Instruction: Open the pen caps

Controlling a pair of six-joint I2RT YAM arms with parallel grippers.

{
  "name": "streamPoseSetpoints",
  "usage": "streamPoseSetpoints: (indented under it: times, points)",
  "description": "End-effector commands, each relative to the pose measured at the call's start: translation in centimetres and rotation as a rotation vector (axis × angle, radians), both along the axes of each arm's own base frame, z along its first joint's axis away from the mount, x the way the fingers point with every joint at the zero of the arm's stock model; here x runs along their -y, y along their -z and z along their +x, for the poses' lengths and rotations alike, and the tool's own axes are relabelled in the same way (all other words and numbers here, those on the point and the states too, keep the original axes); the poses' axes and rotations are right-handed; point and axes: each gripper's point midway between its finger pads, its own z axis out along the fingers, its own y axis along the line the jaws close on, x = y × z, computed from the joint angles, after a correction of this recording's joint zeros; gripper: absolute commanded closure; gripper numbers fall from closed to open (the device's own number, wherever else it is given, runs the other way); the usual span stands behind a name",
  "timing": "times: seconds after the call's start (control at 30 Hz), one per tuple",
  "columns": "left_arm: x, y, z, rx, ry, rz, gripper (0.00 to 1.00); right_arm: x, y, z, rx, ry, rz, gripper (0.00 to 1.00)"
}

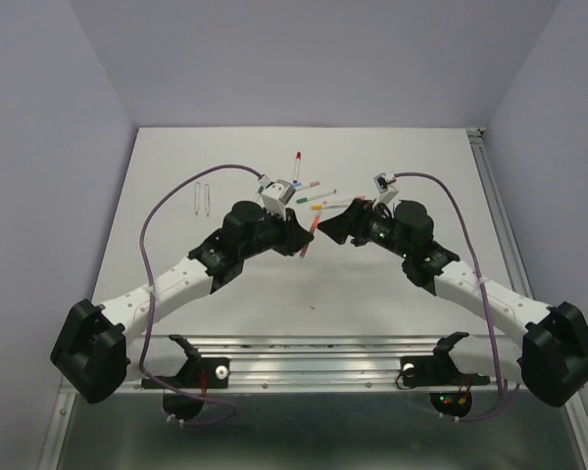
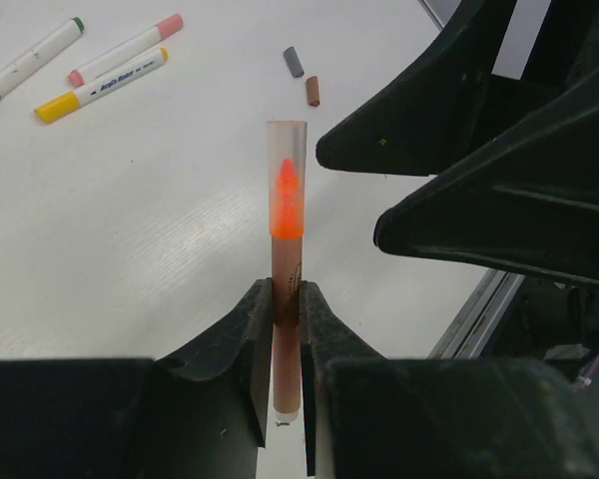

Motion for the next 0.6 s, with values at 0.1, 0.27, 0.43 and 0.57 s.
streamPoseSetpoints:
  times: [0.1,0.27,0.43,0.57]
  points:
    - [-0.1,-0.2,-0.1,0.013,-0.031,-0.021,1.0,-0.9,-3.5,1.9,0.11,0.084,0.112,0.23]
    - [0.3,-0.6,-0.4,0.016,-0.018,-0.037,1.0,-1.5,-2.5,2.4,0.075,0.084,0.088,0.25]
    - [0.8,-0.8,-0.7,0.015,-0.005,-0.05,1.0,-2.0,-2.3,2.4,0.065,0.083,0.084,0.38]
    - [1.2,-0.6,-0.8,0.001,-0.002,-0.055,1.0,-2.3,-2.0,2.3,0.055,0.076,0.075,0.51]
